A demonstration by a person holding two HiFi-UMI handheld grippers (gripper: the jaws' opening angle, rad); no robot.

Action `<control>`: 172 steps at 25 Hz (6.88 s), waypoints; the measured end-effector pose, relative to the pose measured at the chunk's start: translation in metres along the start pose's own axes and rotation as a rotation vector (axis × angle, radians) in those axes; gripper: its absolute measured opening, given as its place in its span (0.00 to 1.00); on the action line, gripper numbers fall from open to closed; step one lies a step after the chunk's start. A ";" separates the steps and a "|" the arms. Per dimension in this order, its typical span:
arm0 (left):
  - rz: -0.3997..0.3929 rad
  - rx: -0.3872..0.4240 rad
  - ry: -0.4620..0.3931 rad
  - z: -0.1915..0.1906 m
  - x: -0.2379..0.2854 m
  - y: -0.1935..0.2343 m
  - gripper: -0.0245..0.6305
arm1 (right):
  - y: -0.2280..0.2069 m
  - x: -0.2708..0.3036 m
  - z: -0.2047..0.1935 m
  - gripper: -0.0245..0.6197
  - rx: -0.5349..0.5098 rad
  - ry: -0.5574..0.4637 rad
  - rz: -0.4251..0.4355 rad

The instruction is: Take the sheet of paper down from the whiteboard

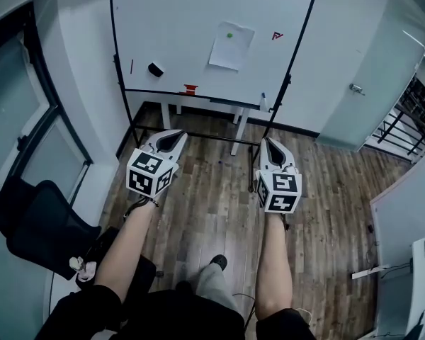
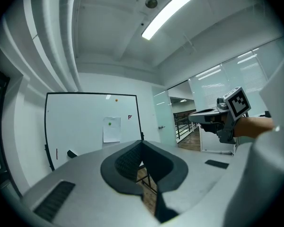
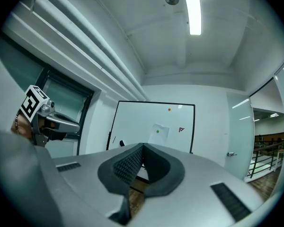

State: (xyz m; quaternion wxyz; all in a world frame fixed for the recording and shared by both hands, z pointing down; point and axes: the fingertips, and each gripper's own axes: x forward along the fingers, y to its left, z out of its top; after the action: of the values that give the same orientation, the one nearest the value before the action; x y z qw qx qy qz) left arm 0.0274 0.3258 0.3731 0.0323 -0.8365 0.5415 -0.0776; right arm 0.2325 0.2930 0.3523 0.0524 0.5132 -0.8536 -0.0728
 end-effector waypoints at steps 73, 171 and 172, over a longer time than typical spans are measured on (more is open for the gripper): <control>-0.170 -0.048 0.085 -0.073 0.592 0.405 0.07 | -0.142 0.686 -0.047 0.07 0.023 0.004 -0.068; -0.424 -0.199 0.119 -0.094 0.695 0.407 0.07 | -0.155 0.802 -0.012 0.24 -0.042 -0.047 -0.148; -0.421 -0.201 0.117 -0.094 0.695 0.408 0.07 | -0.155 0.802 -0.012 0.24 -0.043 -0.047 -0.148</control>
State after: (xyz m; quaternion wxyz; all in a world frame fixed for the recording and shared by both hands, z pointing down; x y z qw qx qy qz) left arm -0.0764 -0.4726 0.4749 -0.0992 -0.9241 0.3609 -0.0767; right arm -0.0064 -0.4887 0.3484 0.0381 0.5717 -0.8126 -0.1068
